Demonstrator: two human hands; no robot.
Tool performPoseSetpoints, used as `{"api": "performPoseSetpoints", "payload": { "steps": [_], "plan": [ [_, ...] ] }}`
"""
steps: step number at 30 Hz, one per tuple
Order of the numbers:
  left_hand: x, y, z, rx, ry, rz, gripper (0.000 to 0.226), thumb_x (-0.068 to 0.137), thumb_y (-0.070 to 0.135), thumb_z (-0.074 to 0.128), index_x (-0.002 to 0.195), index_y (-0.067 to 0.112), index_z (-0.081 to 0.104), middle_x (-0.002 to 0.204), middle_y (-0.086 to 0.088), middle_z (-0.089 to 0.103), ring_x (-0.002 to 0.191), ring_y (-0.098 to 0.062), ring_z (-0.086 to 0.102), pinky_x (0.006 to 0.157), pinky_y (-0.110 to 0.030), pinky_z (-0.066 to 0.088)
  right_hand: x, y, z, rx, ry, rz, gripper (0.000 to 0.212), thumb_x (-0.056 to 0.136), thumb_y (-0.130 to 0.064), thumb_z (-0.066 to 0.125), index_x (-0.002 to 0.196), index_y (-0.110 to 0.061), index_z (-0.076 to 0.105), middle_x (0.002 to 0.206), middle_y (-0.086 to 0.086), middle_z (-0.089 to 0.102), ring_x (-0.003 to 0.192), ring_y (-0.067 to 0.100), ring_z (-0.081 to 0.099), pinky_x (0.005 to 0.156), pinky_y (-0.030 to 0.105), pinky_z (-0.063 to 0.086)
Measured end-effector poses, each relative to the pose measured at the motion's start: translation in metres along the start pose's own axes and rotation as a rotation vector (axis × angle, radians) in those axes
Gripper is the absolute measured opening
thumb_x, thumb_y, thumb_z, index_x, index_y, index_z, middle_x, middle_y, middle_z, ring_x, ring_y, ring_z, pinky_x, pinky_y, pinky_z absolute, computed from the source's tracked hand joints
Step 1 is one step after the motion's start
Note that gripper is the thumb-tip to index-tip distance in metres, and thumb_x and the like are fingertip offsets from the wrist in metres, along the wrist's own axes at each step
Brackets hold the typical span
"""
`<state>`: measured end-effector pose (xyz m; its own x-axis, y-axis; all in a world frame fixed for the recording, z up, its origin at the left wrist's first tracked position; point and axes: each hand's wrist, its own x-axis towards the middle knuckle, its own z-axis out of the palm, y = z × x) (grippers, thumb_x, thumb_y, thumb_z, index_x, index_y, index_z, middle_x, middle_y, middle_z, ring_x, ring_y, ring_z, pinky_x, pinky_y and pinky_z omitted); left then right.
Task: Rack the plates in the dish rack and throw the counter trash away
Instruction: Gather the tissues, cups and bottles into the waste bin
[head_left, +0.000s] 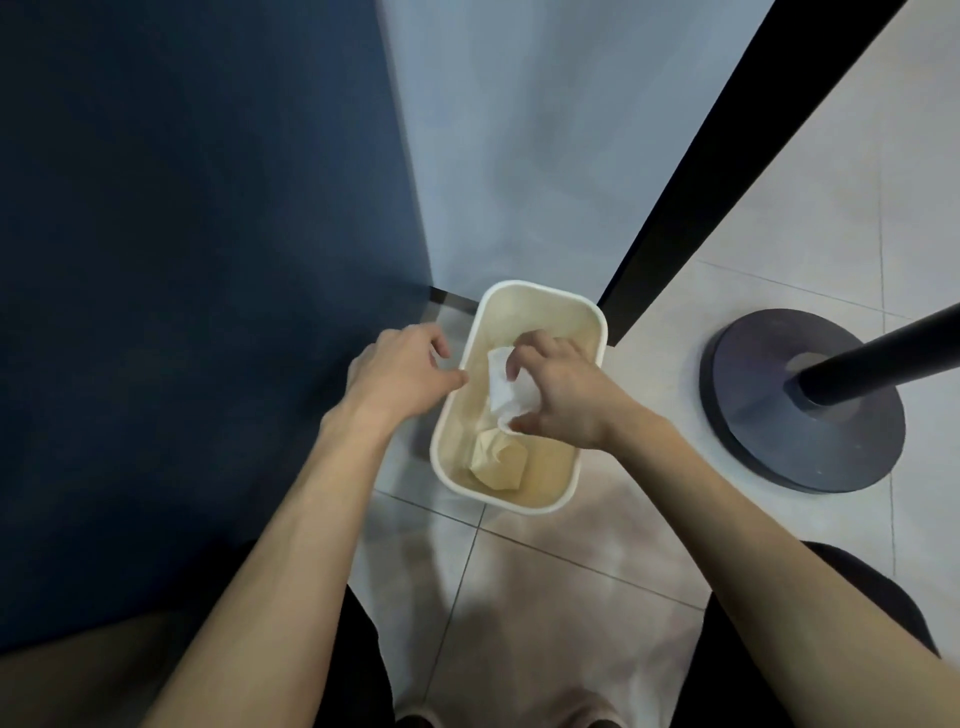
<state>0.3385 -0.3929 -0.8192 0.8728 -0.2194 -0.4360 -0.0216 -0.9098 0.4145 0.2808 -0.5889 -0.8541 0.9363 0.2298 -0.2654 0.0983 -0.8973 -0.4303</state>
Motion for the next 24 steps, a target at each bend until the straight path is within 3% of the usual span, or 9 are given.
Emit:
{"api": "performPoseSetpoints", "payload": {
  "steps": [2,5,9,14,19,22,24],
  "plan": [
    [0.001,0.002,0.003,-0.015,-0.101,-0.017,0.044,0.079,0.048,0.074,0.116,0.031,0.057,0.101,0.005,0.063,0.091,-0.018,0.063,0.082,-0.041,0.056,0.013,-0.004,0.012,-0.172,-0.092,0.011,0.045,0.074,-0.038,0.074,0.11,-0.022,0.052,0.13,0.005,0.041,0.117,0.03,0.042,0.108,0.041,0.028],
    [0.003,0.004,0.012,-0.065,-0.218,-0.009,0.047,0.082,0.029,0.075,0.124,0.03,0.055,0.1,0.004,0.062,0.085,-0.017,0.064,0.075,-0.04,0.06,0.035,-0.006,0.022,-0.325,-0.235,0.067,0.049,0.077,-0.032,0.074,0.118,-0.018,0.052,0.128,0.01,0.041,0.116,0.034,0.043,0.106,0.048,0.033],
    [0.01,0.001,0.014,-0.118,-0.241,-0.027,0.054,0.086,0.002,0.067,0.133,0.025,0.055,0.101,0.001,0.063,0.083,-0.019,0.067,0.061,-0.033,0.061,0.066,0.0,0.034,-0.463,-0.371,0.1,0.059,0.079,-0.026,0.073,0.131,-0.014,0.047,0.135,0.016,0.038,0.124,0.039,0.04,0.106,0.055,0.034],
    [0.014,-0.001,0.019,-0.172,-0.23,-0.042,0.054,0.085,-0.004,0.067,0.131,0.023,0.057,0.099,-0.001,0.065,0.078,-0.019,0.069,0.058,-0.03,0.061,0.089,0.016,0.058,-0.491,-0.502,0.175,0.077,0.078,-0.034,0.077,0.142,-0.015,0.039,0.144,0.017,0.033,0.131,0.038,0.037,0.105,0.056,0.037],
    [0.018,-0.002,0.023,-0.168,-0.23,-0.032,0.054,0.085,-0.005,0.066,0.131,0.023,0.058,0.097,-0.001,0.065,0.077,-0.02,0.069,0.057,-0.029,0.06,0.096,0.025,0.073,-0.425,-0.504,0.187,0.076,0.08,-0.031,0.076,0.144,-0.016,0.037,0.145,0.017,0.035,0.132,0.036,0.039,0.107,0.05,0.036],
    [0.021,-0.003,0.025,-0.167,-0.242,-0.025,0.053,0.086,-0.001,0.066,0.131,0.025,0.056,0.098,0.0,0.064,0.08,-0.02,0.068,0.059,-0.031,0.06,0.093,0.02,0.062,-0.347,-0.434,0.142,0.055,0.086,-0.026,0.068,0.136,-0.015,0.047,0.136,0.012,0.045,0.125,0.032,0.046,0.102,0.043,0.041],
    [0.017,-0.005,0.025,-0.135,-0.229,0.002,0.048,0.087,0.011,0.066,0.131,0.027,0.055,0.1,0.002,0.065,0.086,-0.02,0.067,0.07,-0.04,0.062,0.082,0.014,0.045,-0.26,-0.357,0.078,0.039,0.091,-0.019,0.058,0.13,-0.013,0.052,0.13,0.01,0.048,0.119,0.031,0.05,0.096,0.039,0.042]
  ]
}}
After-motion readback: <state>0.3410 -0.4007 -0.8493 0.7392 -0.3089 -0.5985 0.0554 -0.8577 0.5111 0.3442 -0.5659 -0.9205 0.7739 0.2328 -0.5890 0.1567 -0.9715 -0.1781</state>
